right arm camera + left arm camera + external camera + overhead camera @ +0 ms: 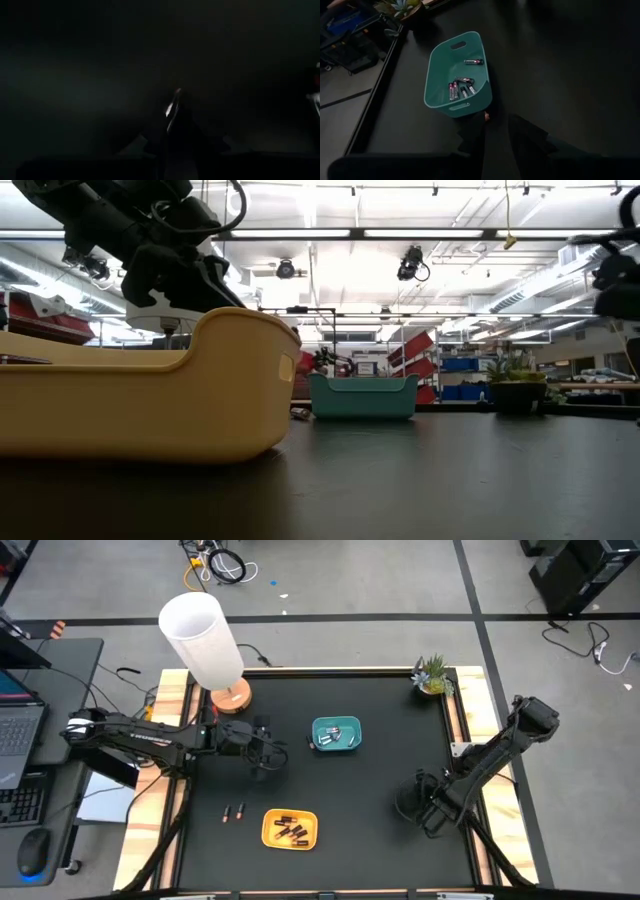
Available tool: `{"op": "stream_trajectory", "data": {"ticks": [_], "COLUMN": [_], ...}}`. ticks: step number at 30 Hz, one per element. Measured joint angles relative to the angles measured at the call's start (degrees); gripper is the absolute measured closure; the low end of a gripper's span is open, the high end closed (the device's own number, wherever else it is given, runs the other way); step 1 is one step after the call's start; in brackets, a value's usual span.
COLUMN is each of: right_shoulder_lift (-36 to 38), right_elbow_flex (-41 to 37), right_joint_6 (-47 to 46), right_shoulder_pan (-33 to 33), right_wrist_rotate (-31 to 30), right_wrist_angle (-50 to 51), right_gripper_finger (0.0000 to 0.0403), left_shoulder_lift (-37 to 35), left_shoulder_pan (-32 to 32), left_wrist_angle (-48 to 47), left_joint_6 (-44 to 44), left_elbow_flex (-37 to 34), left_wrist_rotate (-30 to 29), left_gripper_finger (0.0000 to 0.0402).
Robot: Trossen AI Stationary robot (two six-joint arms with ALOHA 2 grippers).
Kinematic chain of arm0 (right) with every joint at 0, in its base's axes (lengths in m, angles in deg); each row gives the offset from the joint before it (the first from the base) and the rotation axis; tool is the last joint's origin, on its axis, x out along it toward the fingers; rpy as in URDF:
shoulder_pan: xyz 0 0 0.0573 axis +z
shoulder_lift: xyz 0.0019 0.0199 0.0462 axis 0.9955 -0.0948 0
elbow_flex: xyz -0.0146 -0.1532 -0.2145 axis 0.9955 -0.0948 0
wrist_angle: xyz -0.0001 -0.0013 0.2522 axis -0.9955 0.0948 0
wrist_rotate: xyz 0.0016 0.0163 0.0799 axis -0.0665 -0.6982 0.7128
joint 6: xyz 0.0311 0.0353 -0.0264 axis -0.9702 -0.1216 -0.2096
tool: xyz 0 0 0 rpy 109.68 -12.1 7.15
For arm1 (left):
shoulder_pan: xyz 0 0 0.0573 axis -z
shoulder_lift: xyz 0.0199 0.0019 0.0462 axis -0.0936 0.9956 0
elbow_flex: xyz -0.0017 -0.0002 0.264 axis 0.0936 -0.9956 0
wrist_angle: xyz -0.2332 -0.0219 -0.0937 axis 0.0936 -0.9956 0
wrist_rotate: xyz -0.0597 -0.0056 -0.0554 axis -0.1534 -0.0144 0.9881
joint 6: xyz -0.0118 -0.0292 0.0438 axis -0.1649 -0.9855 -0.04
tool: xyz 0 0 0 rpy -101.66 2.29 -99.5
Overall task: Sort batteries
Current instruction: Put the silver battery into the blue bin
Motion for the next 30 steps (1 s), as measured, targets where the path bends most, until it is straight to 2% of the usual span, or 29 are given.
{"op": "stream_trajectory", "data": {"ticks": [9, 14, 17, 22, 27, 30], "right_shoulder_lift": [-6.96, -8.42, -6.68, -9.07, -17.12, -21.53], "right_elbow_flex": [0.17, 2.05, 5.96, 12.81, 18.84, 21.68], "right_joint_6": [6.87, 5.73, 7.62, 18.13, 36.39, 42.45], "right_shoulder_pan": [-5.16, -5.46, -5.54, -10.16, -17.17, -20.04], "right_wrist_rotate": [-2.22, -2.20, -7.74, -11.60, -14.40, -15.43], "right_wrist_angle": [-6.17, -3.82, -3.55, -5.15, -14.39, -14.69], "right_gripper_finger": [0.0329, 0.0329, 0.0329, 0.0330, 0.0330, 0.0330], "left_shoulder_lift": [0.00, 0.00, 0.00, 0.00, 0.00, 0.00], "left_shoulder_pan": [0.00, 0.00, 0.00, 0.01, 0.02, 0.01], "left_wrist_angle": [-2.60, -3.43, -3.44, -2.50, -1.13, -1.92], "left_joint_6": [-0.02, -0.02, -0.38, -0.45, -1.03, -1.68], "left_elbow_flex": [0.00, 0.00, 0.00, 0.00, 0.00, 0.00], "left_wrist_rotate": [0.00, 0.00, 0.02, 0.00, 0.00, 0.00], "left_gripper_finger": [0.0303, 0.0303, 0.0303, 0.0303, 0.0303, 0.0303]}}
